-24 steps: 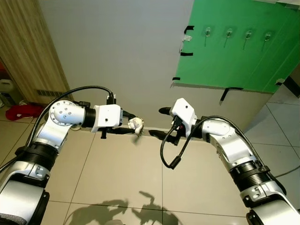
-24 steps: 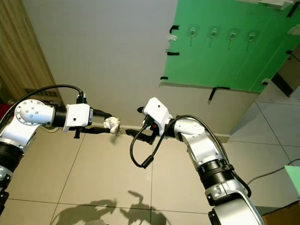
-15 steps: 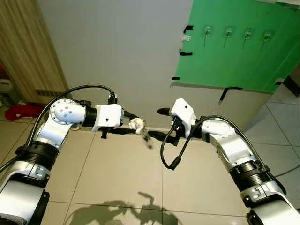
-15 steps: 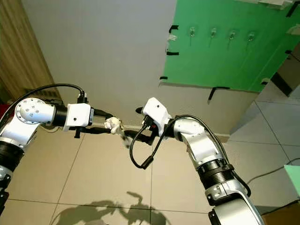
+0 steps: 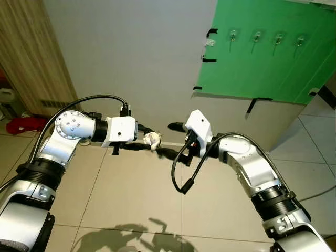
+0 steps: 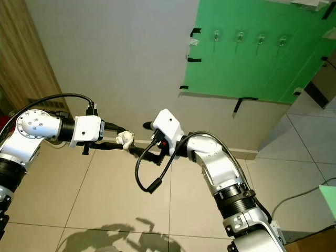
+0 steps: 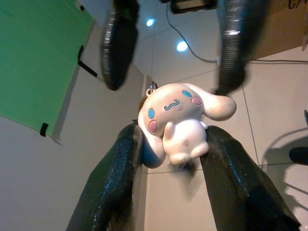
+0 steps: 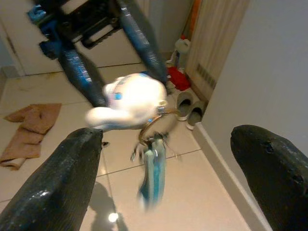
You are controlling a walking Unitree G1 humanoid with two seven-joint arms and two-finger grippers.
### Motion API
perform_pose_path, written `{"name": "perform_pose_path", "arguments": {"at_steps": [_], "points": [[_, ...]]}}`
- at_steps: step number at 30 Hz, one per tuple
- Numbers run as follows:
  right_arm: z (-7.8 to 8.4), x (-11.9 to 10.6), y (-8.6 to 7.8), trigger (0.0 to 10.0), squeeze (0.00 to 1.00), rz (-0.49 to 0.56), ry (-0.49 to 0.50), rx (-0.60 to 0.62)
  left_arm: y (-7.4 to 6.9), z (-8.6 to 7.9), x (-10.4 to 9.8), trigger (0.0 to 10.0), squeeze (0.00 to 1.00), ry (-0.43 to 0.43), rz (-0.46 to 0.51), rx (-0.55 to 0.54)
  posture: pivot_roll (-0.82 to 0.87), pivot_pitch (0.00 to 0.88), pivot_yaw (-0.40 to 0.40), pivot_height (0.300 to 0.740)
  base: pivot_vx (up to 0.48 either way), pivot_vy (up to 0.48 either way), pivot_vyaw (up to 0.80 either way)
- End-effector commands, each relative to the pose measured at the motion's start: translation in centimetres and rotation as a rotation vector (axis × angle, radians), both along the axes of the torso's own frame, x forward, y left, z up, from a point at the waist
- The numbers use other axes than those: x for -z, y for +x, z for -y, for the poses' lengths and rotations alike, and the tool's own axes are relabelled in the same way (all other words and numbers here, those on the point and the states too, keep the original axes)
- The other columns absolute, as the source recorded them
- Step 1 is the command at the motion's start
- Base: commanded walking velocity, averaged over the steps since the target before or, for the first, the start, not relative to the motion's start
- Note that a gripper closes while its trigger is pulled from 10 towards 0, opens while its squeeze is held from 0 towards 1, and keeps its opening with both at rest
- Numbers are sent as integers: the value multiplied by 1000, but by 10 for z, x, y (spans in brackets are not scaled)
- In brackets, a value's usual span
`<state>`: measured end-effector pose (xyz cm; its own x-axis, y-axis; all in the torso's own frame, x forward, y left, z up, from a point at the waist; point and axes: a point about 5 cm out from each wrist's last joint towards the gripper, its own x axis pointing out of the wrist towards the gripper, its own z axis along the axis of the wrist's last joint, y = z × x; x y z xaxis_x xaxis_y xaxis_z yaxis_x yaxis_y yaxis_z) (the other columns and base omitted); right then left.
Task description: Hang keys on a hook
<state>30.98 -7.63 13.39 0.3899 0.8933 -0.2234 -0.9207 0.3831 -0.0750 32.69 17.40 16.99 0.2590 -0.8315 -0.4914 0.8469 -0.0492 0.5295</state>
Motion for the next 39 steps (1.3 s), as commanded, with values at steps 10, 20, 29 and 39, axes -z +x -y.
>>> {"name": "perform_pose_path", "arguments": {"at_steps": [10,20,29,39], "points": [[-16,-2,-19,10000,0,-17,33,-23,3,5,-3,10000,0,8,20,9,59,0,-46,740,0,0,0],[-4,1,-11,10000,0,5,-13,33,4,4,-2,10000,0,14,20,-1,57,0,-41,740,0,0,0],[3,1,-4,5922,0,21,-35,76,3,3,-1,10000,0,12,22,-10,58,0,-46,740,0,0,0],[-3,2,-4,0,0,-3,10,104,3,3,0,10000,0,8,20,-12,57,0,-43,740,0,0,0]]}}
